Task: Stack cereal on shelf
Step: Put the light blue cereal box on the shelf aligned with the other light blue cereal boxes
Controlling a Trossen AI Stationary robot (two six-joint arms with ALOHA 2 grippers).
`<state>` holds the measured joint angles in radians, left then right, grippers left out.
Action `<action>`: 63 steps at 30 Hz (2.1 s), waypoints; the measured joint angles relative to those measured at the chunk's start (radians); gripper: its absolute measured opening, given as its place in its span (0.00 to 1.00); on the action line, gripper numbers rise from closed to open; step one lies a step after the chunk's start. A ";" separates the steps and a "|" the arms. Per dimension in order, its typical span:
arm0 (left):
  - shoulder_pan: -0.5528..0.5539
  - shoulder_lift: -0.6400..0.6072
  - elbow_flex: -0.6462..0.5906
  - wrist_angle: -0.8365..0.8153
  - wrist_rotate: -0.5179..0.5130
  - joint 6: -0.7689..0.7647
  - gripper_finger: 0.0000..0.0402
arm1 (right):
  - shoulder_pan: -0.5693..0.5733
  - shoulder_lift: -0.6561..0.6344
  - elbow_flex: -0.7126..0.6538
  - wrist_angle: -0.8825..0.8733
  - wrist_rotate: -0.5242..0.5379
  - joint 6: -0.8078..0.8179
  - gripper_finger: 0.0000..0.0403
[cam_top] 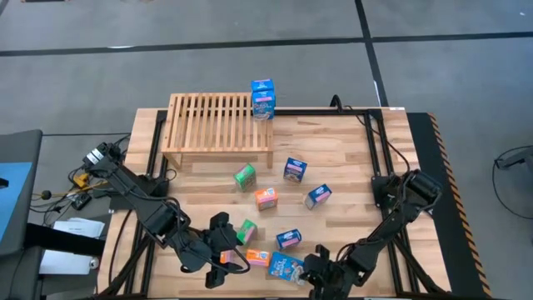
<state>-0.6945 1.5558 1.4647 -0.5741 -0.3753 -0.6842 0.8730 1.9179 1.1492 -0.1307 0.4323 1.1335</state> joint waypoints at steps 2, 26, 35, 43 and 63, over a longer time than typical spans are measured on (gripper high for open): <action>0.000 0.000 0.000 -0.004 -0.004 0.000 0.75 | 0.012 0.000 0.000 -0.019 0.002 0.015 0.02; 0.014 0.000 0.000 -0.011 -0.032 0.029 0.75 | 0.084 -0.052 -0.045 -0.426 0.274 0.312 0.02; 0.013 0.000 0.000 -0.011 -0.050 0.037 0.75 | 0.121 -0.146 -0.045 -0.429 0.341 0.316 0.02; 0.014 0.000 0.000 -0.011 -0.068 0.045 0.75 | 0.111 -0.070 -0.044 -0.408 0.323 0.370 0.02; 0.014 0.000 0.000 -0.011 -0.086 0.043 0.75 | 0.224 0.042 -0.045 -0.459 0.267 0.721 0.02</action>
<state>-0.6807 1.5558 1.4647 -0.5854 -0.4612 -0.6407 1.0969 1.9603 1.1039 -0.5902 0.6994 1.8548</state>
